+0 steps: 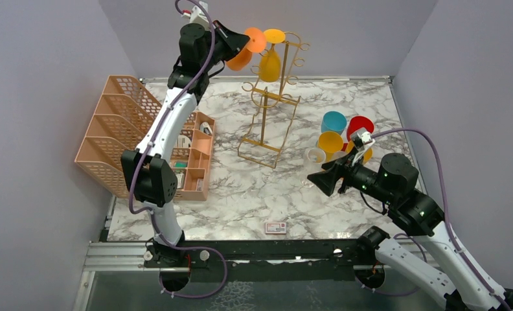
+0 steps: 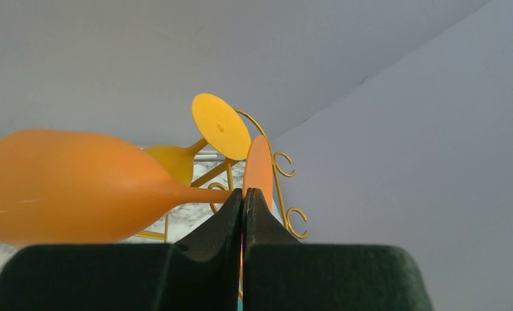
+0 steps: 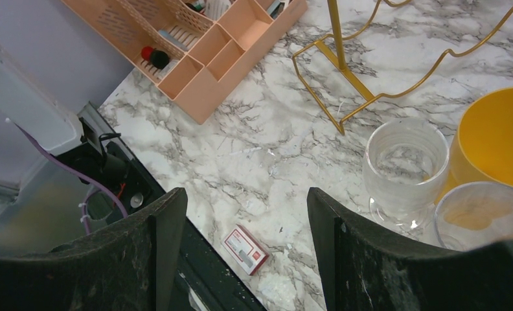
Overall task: Take the wine glass off the wine glass rack
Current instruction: Pick up the wine glass from the wine rack, then place the wine glass at the center of the board.
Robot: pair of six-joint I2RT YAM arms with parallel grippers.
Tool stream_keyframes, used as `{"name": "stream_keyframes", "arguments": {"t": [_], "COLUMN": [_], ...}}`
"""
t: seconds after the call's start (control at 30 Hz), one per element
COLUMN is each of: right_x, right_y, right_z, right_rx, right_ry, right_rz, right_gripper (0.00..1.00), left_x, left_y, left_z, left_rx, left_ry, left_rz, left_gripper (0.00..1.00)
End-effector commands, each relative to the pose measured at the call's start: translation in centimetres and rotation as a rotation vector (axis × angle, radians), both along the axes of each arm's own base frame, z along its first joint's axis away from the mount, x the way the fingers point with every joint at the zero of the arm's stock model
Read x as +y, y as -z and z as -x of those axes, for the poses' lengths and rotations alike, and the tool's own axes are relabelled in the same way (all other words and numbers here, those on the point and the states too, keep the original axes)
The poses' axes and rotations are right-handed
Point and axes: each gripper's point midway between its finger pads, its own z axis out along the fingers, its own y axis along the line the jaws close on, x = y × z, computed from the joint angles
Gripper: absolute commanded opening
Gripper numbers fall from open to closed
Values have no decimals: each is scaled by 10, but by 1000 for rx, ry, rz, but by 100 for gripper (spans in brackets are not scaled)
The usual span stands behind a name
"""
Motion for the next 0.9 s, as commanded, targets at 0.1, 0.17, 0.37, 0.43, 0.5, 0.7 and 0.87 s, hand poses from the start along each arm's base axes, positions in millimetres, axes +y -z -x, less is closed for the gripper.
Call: {"name": "stream_keyframes", "arguments": {"t": [0.1, 0.17, 0.37, 0.43, 0.5, 0.7, 0.87], "right_x": [3, 4, 8, 10, 13, 19, 22], "right_y": [-18, -19, -24, -27, -28, -26, -20], "right_z": [7, 8, 12, 14, 17, 22, 26], "right_rx": [-12, -12, -21, -23, -21, 17, 57], "right_ry": [-25, -32, -59, -74, -89, -113, -117], "right_rz": [-43, -50, -88, -104, -120, -191, -253], "right_gripper": [71, 71, 71, 71, 71, 71, 71], "left_x": [51, 63, 92, 97, 101, 85, 63], "left_y": [-43, -40, -25, -13, 1, 38, 82], "left_z": [37, 51, 107, 130, 151, 209, 261], "left_rx": [-175, -193, -227, -220, -211, -183, -137], "left_ry": [-195, -233, -301, -294, -286, -110, 104], "left_rz": [-72, -87, -131, -134, -129, -134, -131], "left_gripper": [0, 0, 0, 0, 0, 0, 0]}}
